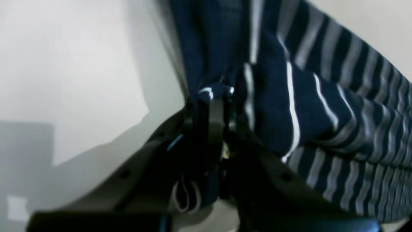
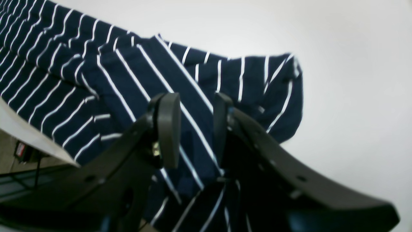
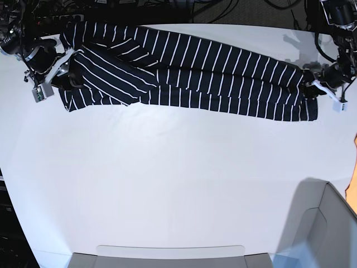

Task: Fold the T-shirt properly
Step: 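Release the hem and raise both grippers off the shirt band, then lower the left gripper onto the band's end and grasp it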

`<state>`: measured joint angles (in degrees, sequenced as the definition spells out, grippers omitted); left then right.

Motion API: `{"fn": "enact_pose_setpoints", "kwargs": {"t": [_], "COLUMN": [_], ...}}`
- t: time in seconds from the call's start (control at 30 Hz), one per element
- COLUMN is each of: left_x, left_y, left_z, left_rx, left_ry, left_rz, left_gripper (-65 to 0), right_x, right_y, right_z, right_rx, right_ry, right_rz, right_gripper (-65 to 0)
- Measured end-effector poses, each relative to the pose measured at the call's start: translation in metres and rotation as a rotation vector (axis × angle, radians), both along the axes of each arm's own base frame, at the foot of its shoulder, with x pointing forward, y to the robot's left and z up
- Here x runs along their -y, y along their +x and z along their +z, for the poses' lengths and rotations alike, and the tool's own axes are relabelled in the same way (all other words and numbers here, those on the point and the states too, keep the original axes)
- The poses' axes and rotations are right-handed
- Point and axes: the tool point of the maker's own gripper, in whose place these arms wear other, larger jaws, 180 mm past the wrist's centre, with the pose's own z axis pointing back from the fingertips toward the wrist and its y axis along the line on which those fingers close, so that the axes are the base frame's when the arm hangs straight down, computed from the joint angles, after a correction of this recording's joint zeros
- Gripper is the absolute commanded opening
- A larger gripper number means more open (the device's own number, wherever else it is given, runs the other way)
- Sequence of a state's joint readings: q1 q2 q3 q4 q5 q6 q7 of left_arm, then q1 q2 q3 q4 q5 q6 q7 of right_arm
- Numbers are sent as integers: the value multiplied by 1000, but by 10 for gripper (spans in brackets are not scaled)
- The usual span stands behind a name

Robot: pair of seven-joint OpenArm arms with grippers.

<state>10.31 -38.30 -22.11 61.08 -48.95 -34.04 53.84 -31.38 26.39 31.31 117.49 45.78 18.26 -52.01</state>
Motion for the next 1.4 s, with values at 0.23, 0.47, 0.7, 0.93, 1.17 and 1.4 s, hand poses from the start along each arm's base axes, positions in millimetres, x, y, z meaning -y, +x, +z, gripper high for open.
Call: {"fn": "enact_pose_setpoints", "kwargs": {"t": [0.23,0.47,0.7,0.93,1.17,1.4], "left_x": [-53,-72,-60,18,79,154], "left_y": [16,34,29,32,20,18], "left_z": [16,50,96,104,89,72], "left_rx": [-82,-53,-26,62,88,121], "left_ry": [190,269,394,382,310,182], "left_rz": [21,-6,-109,-245,-306,-403], "left_gripper": [-650,-650,-650,-650,-650,-650], "right_x": [-7,-13,-12,-12,-12,-13], "right_y": [6,6,6,6,6,6], "right_z": [3,1,1,1,1,0], "right_rx": [26,29,29,29,29,28], "right_ry": [41,77,76,72,72,71], "right_rz": [-22,-41,-43,-44,-45,-44], "right_gripper": [-466,-466,-466,-466,-466,-466]}}
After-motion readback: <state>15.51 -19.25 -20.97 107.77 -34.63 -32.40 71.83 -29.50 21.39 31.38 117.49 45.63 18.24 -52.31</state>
